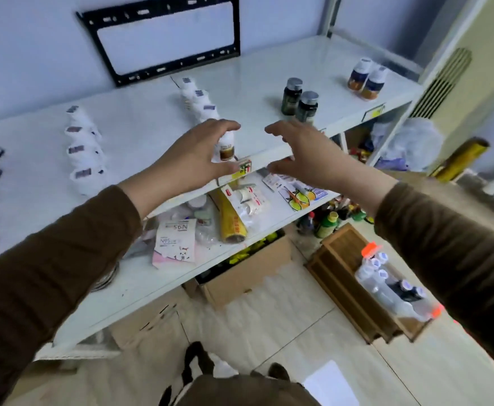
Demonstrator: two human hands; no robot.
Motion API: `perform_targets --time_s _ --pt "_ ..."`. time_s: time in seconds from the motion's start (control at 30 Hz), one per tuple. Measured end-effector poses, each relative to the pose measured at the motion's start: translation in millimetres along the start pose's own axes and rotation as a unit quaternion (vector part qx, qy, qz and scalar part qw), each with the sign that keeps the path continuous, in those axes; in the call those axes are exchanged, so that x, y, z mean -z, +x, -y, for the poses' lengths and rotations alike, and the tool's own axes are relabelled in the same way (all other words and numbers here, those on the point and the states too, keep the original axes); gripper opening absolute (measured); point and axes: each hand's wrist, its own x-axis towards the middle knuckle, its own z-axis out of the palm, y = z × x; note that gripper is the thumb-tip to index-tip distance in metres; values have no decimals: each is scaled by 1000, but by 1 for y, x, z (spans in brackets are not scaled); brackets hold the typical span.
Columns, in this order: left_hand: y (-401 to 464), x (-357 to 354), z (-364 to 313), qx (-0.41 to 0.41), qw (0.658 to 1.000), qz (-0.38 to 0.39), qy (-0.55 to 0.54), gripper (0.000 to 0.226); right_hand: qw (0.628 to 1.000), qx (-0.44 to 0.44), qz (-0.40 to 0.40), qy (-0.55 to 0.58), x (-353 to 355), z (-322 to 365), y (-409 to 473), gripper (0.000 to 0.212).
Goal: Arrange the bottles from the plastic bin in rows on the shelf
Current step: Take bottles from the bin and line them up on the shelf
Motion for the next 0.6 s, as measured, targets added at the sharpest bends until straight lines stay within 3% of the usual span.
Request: perform_targets --time_s 0.17,0.4,0.6 --pt "13 -77 -65 6 998 44 -34 71 998 -69 -3 -10 -5 -67 -69 72" --pt "34 -146 -107 16 996 79 -40 72 987 -157 31 21 -35 -115 -118 74" --pt "44 -202 -132 30 992 112 -57 71 983 -171 61 14 -35 -162 -151 72"
